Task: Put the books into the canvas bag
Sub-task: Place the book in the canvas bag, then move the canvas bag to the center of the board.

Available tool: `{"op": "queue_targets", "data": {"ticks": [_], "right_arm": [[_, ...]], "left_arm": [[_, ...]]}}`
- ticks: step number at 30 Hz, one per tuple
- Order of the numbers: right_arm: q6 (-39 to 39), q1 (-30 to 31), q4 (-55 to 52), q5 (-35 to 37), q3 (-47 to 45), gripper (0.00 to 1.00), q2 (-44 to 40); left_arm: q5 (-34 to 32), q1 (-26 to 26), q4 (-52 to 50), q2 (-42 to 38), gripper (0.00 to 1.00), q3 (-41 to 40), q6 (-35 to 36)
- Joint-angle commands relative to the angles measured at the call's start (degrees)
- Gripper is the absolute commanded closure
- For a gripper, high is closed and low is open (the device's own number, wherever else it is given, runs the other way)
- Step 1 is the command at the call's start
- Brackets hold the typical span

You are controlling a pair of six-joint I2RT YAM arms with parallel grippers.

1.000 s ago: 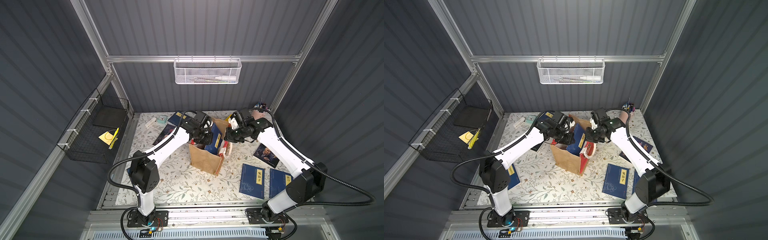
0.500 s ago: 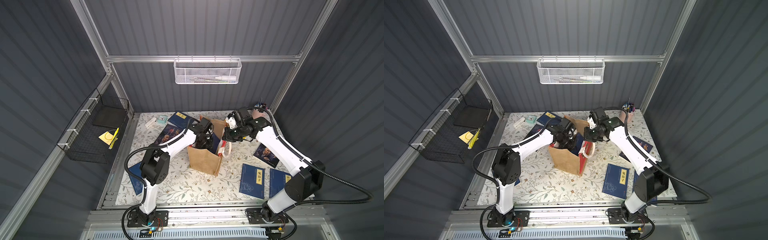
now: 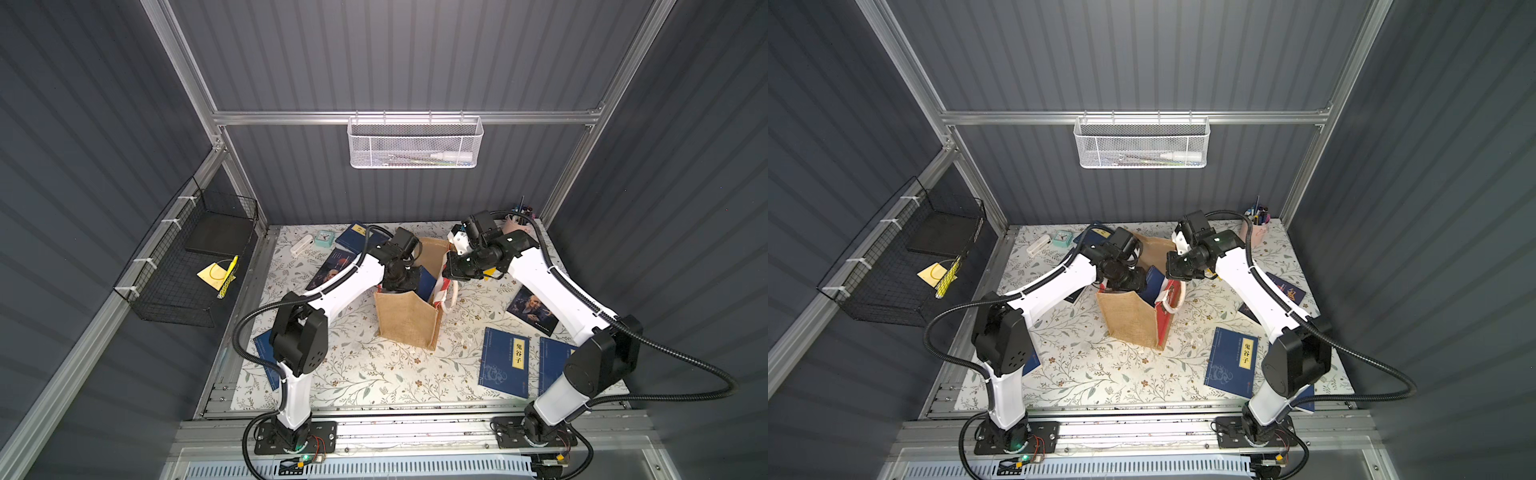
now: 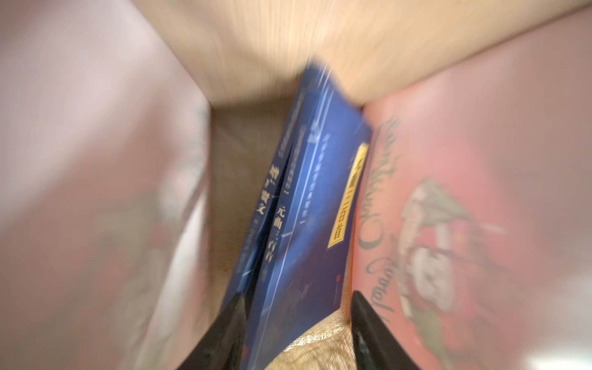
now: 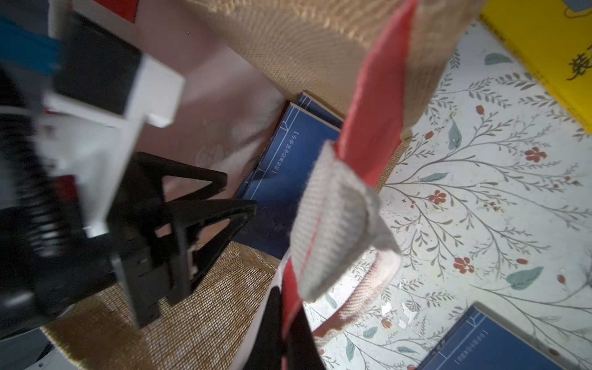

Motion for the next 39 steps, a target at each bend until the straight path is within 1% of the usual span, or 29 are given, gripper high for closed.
{"op": "queue_targets", "data": {"ticks": [1,5,7,8,12,15,20,23,25,27,28,30,33,34,35,36,37,39], "right_arm": [[-2.0,-0.4,-0.8,-0.1,2.9,0.97,1.4],[-4.8,-0.6,-1.3,-1.7,7.0,0.97,4.7],[-7.3,-0.5,-2.1,-2.6,10.6,0.97,7.0],[-8.6,-0.5,-2.8,-4.6,12.5,0.97,8.3],[-14.0,-0.5,-6.3,-5.0,21.3,0.97,13.9],[-16.3,-0.7,-7.7,-5.5,26.9,0.97,17.4],[-16.5,-1.9,-7.7,-9.2,33.7,0.97,21.9],[-15.9,-2.7,-6.7,-11.8,35.6,0.97,23.3],[-15.1,-3.3,-5.7,-13.0,35.9,0.96,23.7],[-14.6,-3.8,-5.2,-12.5,35.9,0.95,23.9],[-14.1,-4.2,-5.3,-11.7,36.1,0.92,24.1],[-13.6,-4.6,-5.9,-9.6,37.2,0.90,24.4],[-12.9,-4.8,-8.1,-5.6,40.0,0.80,24.7],[-12.6,-4.8,-8.8,-4.7,40.9,0.75,24.7],[-12.4,-4.8,-9.4,-4.1,41.6,0.68,24.5],[-12.1,-4.8,-10.1,-3.8,42.1,0.64,24.2],[-11.5,-4.8,-10.5,-1.6,42.3,0.61,23.6],[-10.4,-4.8,-10.8,-0.1,41.7,0.54,22.0]], "left_arm": [[-4.4,0.5,-0.1,-6.1,0.45,2.6,3.0],[-5.0,0.5,2.8,-8.9,0.46,1.2,4.9],[-3.9,0.5,3.7,-8.9,0.48,0.8,5.5],[-3.2,0.5,3.8,-8.6,0.50,0.8,5.6],[0.4,0.5,5.2,-6.7,0.61,0.4,5.7],[0.4,0.5,6.4,-5.1,0.62,-0.6,6.1],[1.6,1.3,8.9,-0.8,0.66,-2.0,7.7],[2.3,3.5,9.7,2.9,0.71,-3.4,5.6],[2.5,5.3,10.6,4.7,0.72,-5.4,2.9],[4.4,6.5,11.7,5.4,0.73,-7.1,1.6],[5.1,6.7,12.0,5.2,0.73,-7.5,1.4],[5.3,6.7,12.5,4.0,0.71,-8.0,1.7],[4.2,6.7,12.5,1.0,0.62,-7.4,2.5],[3.9,6.7,12.3,-0.3,0.59,-6.8,2.9],[3.7,6.7,12.0,-1.3,0.57,-6.2,3.3],[3.4,6.7,11.6,-2.6,0.54,-5.4,3.7],[3.1,6.7,11.2,-3.9,0.53,-4.7,4.2],[2.1,6.7,9.9,-6.4,0.50,-3.1,4.9]]}}
